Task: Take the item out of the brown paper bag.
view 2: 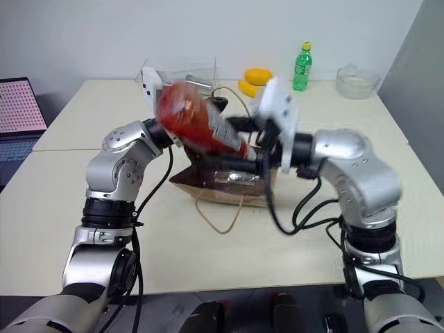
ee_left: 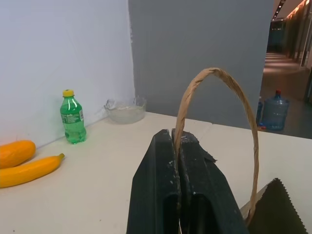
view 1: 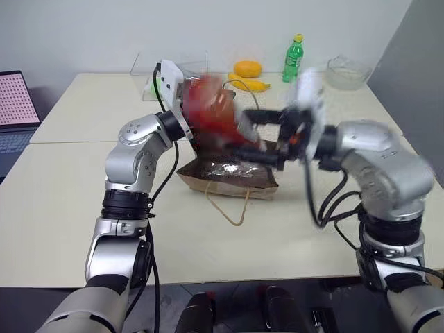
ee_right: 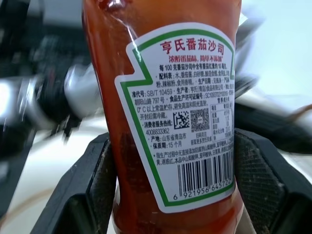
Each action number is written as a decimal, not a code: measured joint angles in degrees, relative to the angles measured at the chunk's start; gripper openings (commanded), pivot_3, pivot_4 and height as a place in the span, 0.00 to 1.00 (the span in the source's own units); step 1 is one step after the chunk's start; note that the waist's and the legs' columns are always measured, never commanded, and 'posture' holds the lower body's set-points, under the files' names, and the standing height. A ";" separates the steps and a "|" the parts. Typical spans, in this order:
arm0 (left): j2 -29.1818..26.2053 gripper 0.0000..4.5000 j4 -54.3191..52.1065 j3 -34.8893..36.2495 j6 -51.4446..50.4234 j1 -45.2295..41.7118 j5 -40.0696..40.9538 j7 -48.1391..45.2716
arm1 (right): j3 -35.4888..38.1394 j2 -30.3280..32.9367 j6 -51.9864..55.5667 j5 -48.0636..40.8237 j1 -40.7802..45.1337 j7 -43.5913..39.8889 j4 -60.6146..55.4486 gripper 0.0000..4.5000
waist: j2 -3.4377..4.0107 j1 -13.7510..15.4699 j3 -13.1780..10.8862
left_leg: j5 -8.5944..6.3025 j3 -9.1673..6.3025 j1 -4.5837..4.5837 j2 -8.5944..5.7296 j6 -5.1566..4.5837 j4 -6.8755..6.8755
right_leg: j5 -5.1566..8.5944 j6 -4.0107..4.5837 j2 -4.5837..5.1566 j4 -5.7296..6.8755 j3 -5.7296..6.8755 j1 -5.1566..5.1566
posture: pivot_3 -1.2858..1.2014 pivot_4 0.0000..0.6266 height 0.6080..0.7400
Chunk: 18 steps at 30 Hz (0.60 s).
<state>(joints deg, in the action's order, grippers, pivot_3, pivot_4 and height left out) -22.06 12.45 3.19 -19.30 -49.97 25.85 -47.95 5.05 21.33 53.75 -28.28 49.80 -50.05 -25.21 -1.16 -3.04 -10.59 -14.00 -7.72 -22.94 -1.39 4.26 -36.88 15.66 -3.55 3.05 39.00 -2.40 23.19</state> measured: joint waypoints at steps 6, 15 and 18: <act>0.04 0.00 0.48 0.06 -0.05 0.00 -0.02 -0.01 | 7.21 13.78 -1.03 -0.33 -1.94 3.88 0.53 0.67 | 0.01 0.47 0.00 | -0.01 0.05 -0.04 -0.05 -0.02 0.02 | 0.01 -0.01 0.03 -0.06 0.00 -0.01 | 0.52 0.24 1.00; 0.75 0.00 1.19 -0.10 0.02 -0.06 -0.31 -0.25 | -8.20 29.64 -28.30 26.33 -16.31 7.06 24.54 0.67 | 0.03 -0.47 -0.06 | -0.01 0.28 0.03 0.03 -0.02 0.02 | 0.01 -0.03 0.00 0.00 -0.15 0.04 | 0.52 0.24 1.00; 1.04 0.00 1.36 -0.46 0.06 -0.17 -0.44 -0.38 | -13.79 30.13 -38.01 34.90 -16.26 10.17 34.99 0.67 | 0.03 -0.58 -0.06 | 0.00 0.27 0.02 0.01 -0.01 0.01 | 0.01 -0.02 0.00 0.00 -0.15 0.04 | 0.52 0.24 1.00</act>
<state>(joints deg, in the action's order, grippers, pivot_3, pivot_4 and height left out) -21.02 13.81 2.73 -19.23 -50.14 25.41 -48.33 -8.73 51.47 15.74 6.62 33.53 -39.88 9.79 -1.13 -3.62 -10.64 -14.01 -7.45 -22.91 -1.38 4.25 -36.87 15.67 -3.58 3.05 39.00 -2.55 23.23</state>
